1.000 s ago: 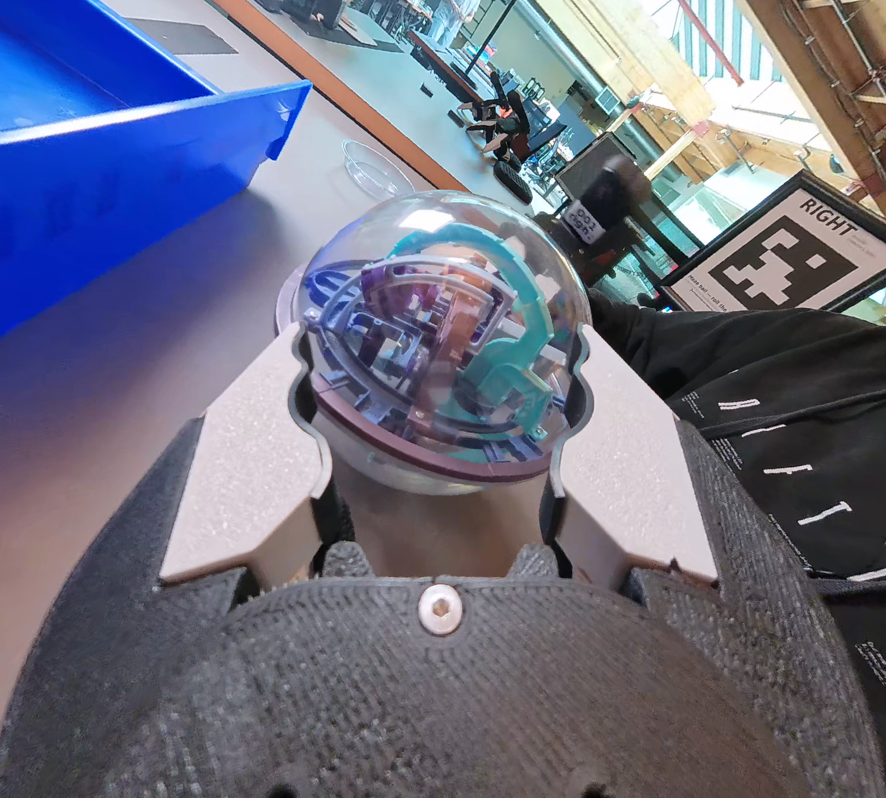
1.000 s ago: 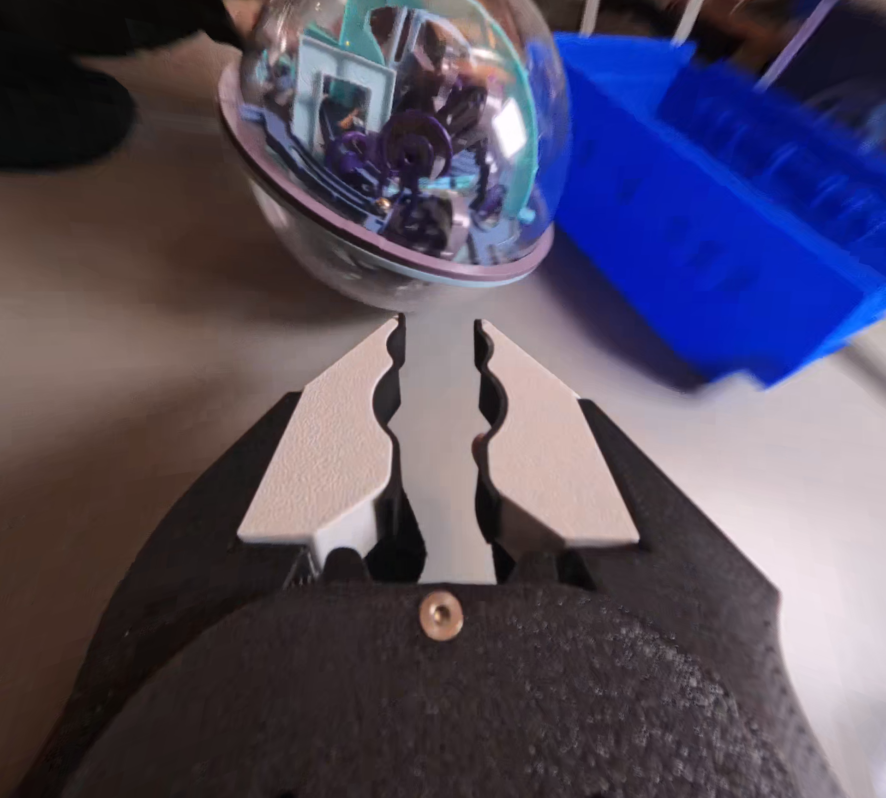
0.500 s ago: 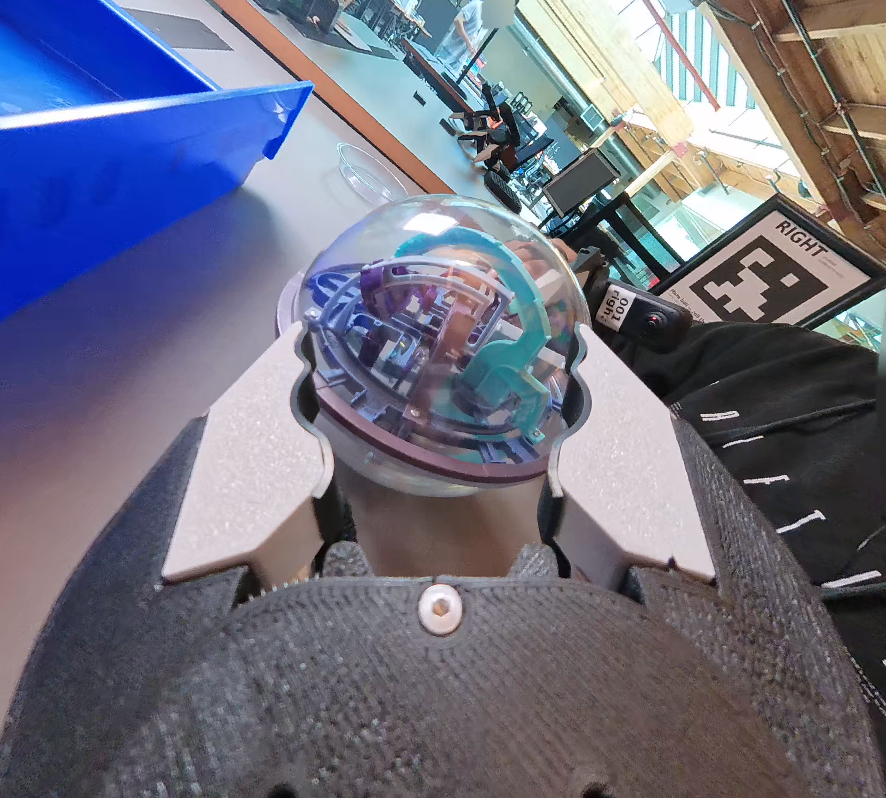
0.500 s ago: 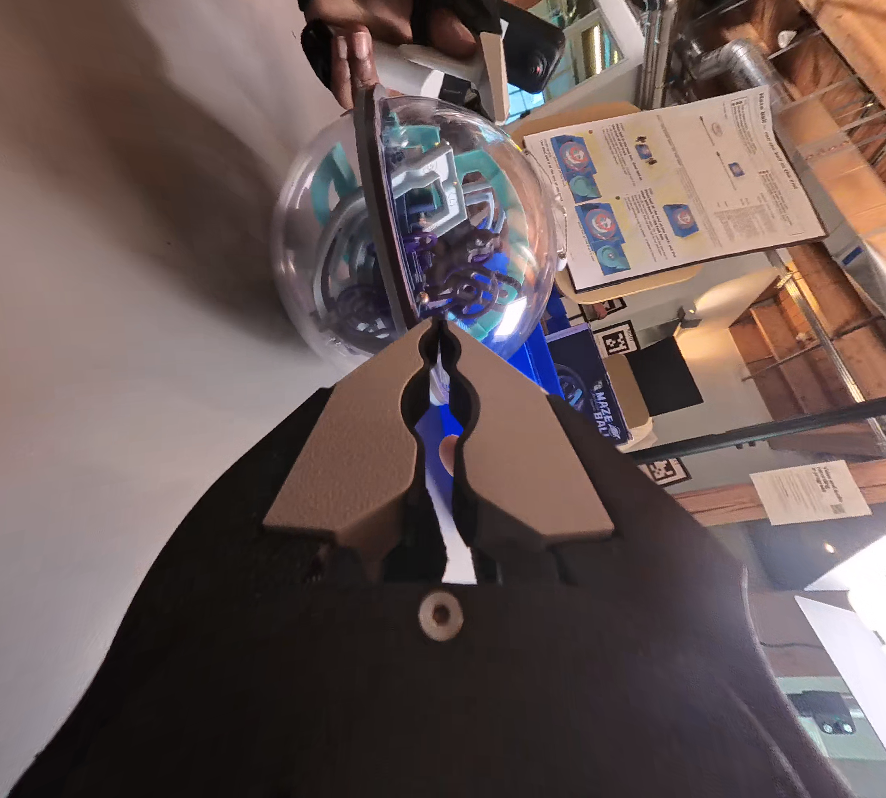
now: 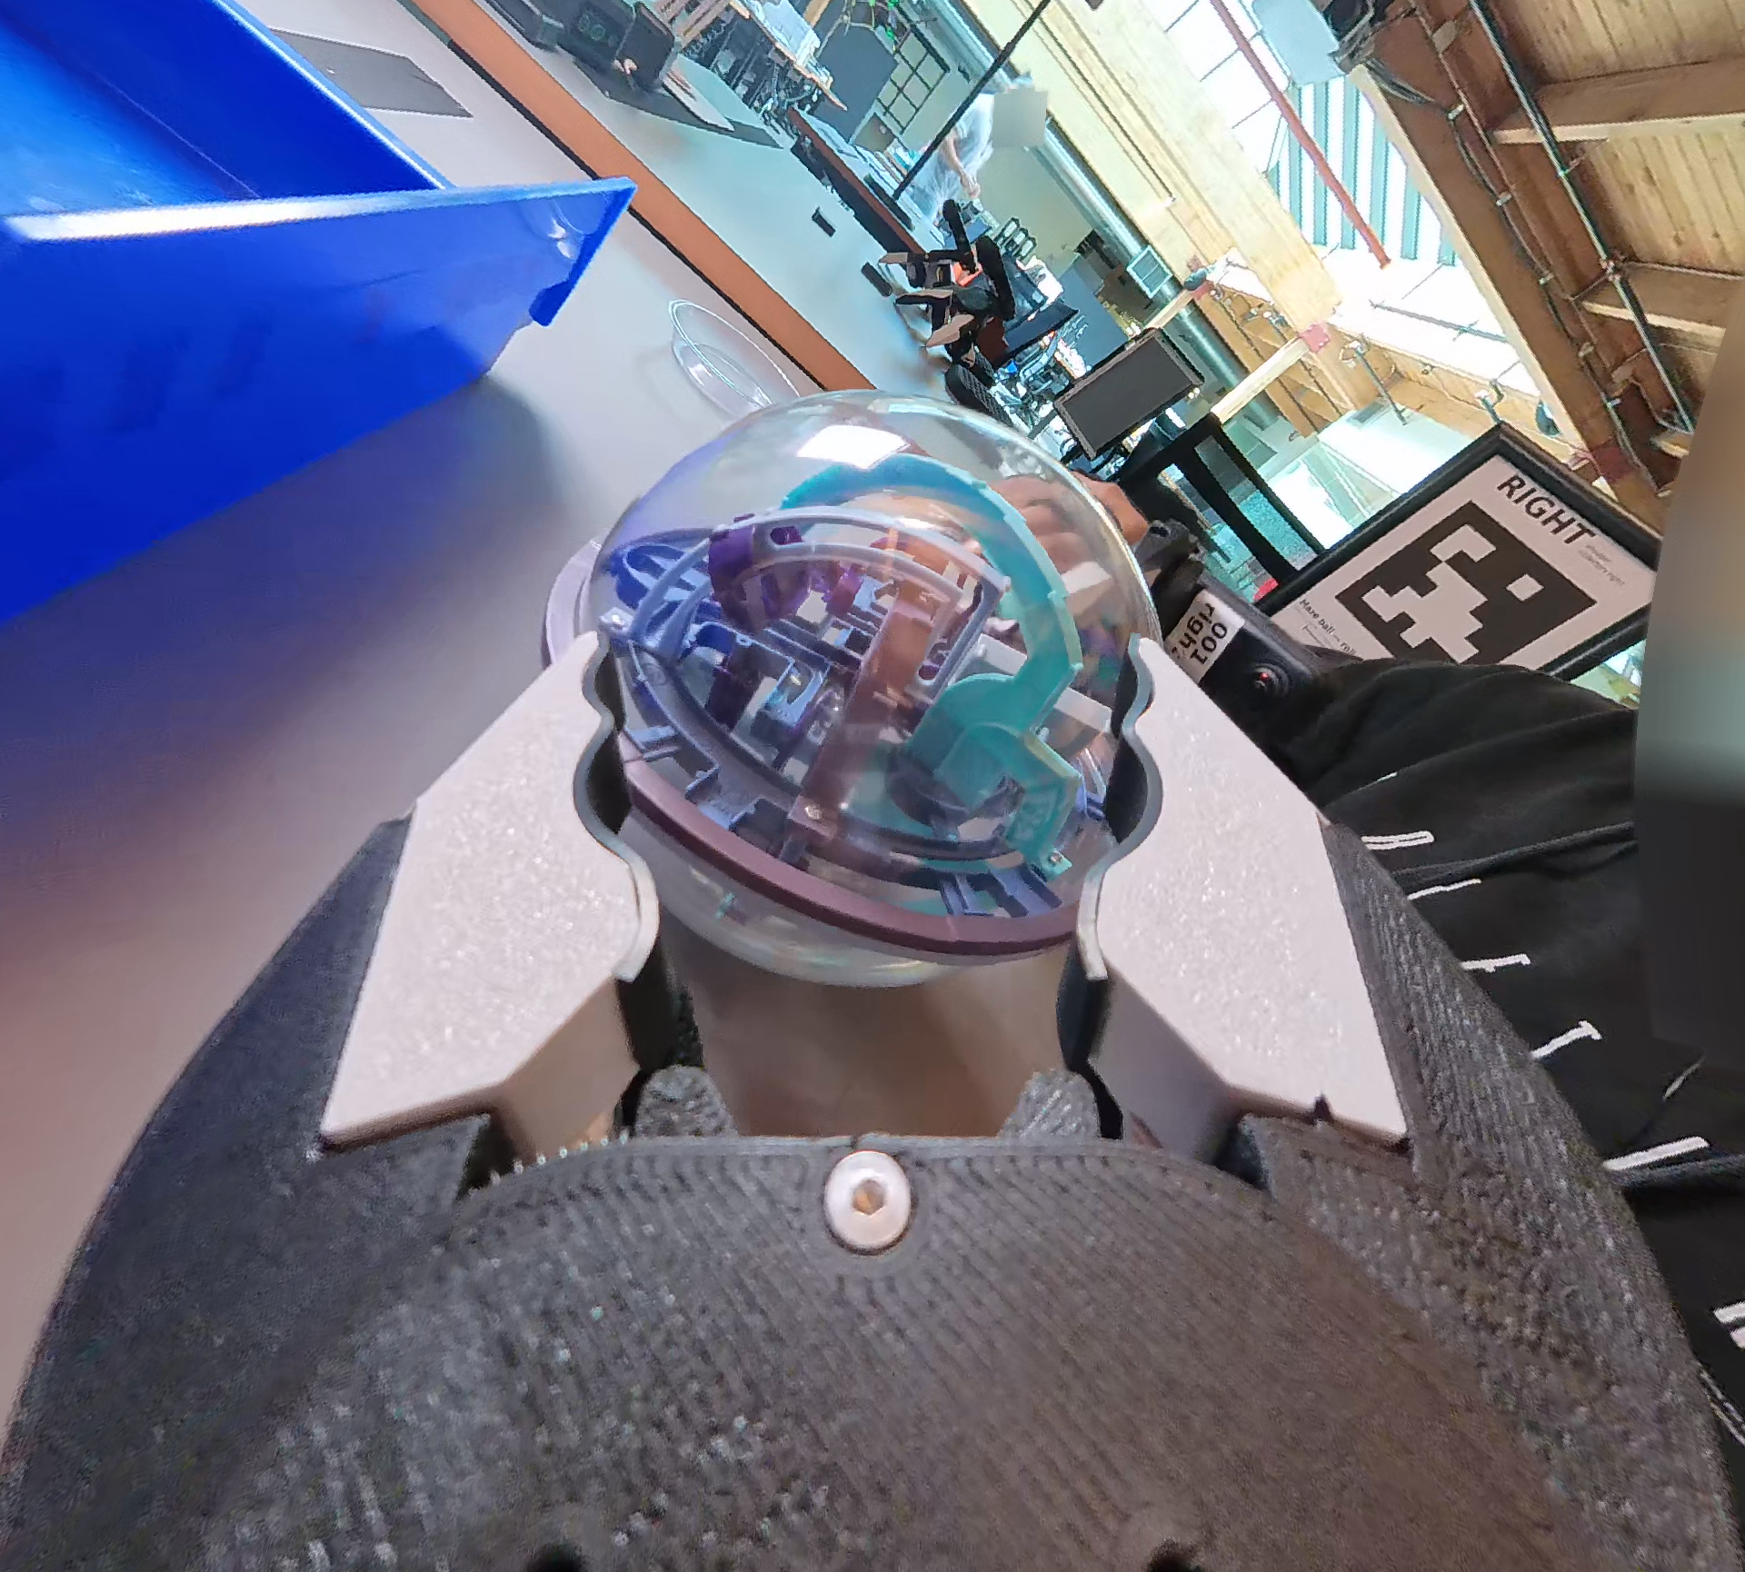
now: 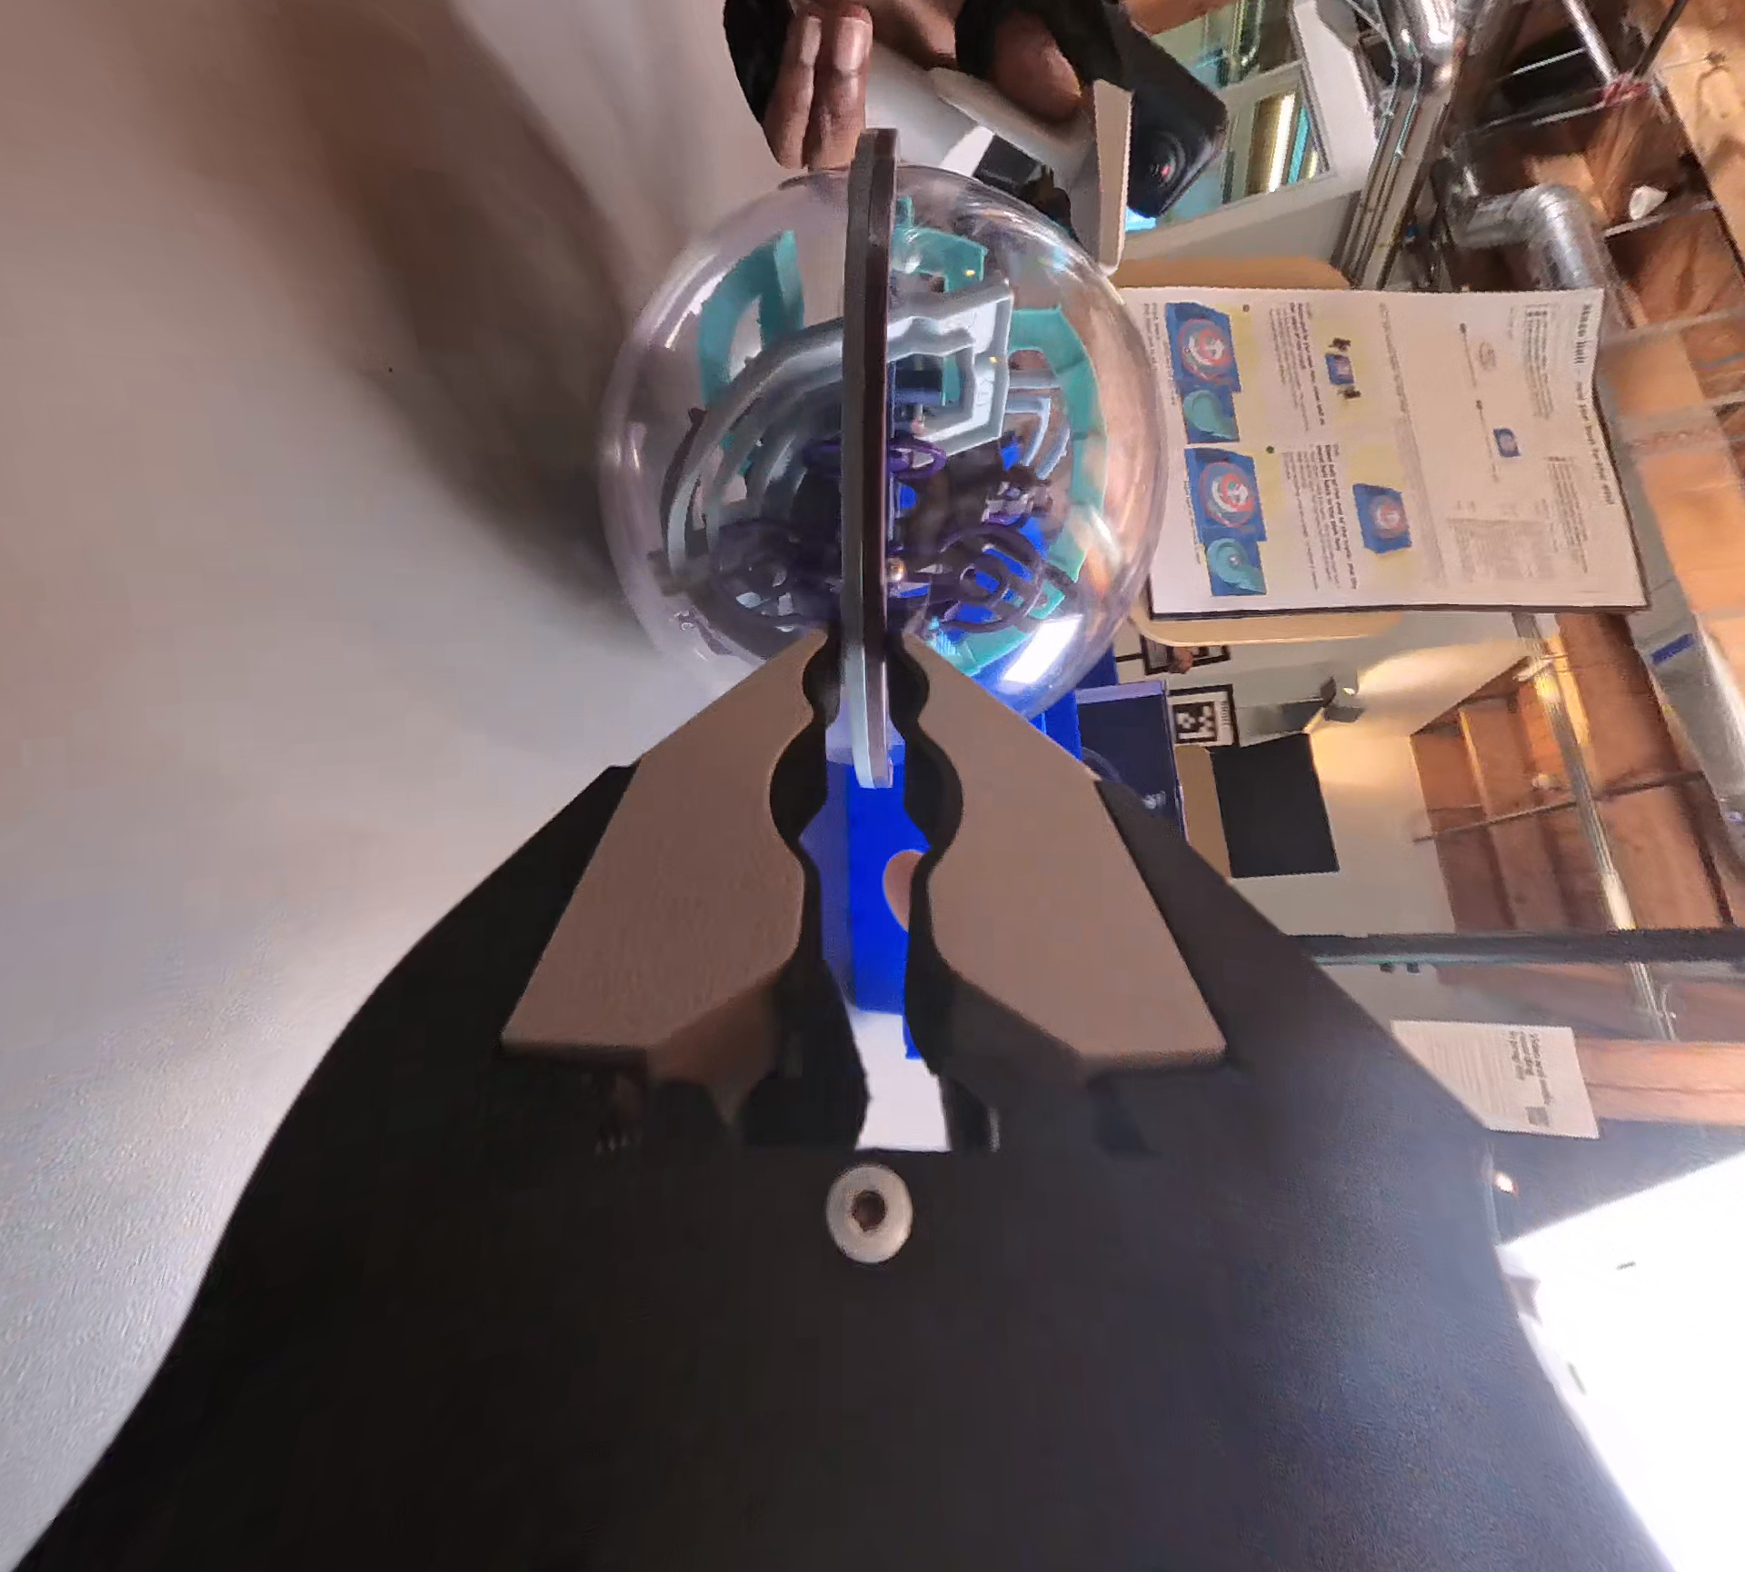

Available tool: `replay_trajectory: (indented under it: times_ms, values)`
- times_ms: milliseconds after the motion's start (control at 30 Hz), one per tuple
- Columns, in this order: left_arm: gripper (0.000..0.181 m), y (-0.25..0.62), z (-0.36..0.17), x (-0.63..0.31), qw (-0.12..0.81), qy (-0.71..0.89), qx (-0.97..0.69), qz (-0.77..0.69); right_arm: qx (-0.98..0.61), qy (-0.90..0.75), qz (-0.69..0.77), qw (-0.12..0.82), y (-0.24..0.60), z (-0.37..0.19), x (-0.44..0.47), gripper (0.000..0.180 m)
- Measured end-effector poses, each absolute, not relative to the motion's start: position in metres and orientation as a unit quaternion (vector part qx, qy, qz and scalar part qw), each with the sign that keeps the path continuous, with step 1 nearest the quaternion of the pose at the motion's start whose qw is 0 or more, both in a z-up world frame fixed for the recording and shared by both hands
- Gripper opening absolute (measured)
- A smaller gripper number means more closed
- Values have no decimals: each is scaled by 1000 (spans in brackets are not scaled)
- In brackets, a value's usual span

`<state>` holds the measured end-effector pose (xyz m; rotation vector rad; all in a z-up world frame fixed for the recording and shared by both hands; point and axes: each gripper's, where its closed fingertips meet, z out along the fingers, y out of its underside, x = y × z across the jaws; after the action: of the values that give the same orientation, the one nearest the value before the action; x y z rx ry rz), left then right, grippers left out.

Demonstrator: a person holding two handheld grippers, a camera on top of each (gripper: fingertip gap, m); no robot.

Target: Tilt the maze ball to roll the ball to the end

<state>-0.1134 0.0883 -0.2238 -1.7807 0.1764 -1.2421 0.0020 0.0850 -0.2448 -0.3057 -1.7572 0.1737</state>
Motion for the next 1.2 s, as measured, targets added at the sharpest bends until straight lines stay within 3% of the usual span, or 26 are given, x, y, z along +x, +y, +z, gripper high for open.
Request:
replay_trajectory:
  times_ms: [367, 433, 633, 900, 1200]
  values:
    - [105, 70, -198, -120, 535, 113, -720, -428, -211, -782, 106, 577, 65, -233, -4, 6]
    - [93, 57, -187, -115, 566, 155, -725, -361, -215, -783, 96, 576, 63, -233, -6, 6]
    - [33, 7, -173, -67, 615, 337, -692, -171, -256, -789, 105, 549, 53, -224, -5, 6]
    - [13, 2, -199, -48, 576, 445, -685, 25, -286, -796, 119, 521, 37, -213, -7, 6]
    - [8, 1, -204, -53, 568, 465, -678, 34, -291, -791, 144, 519, 21, -206, -13, 6]
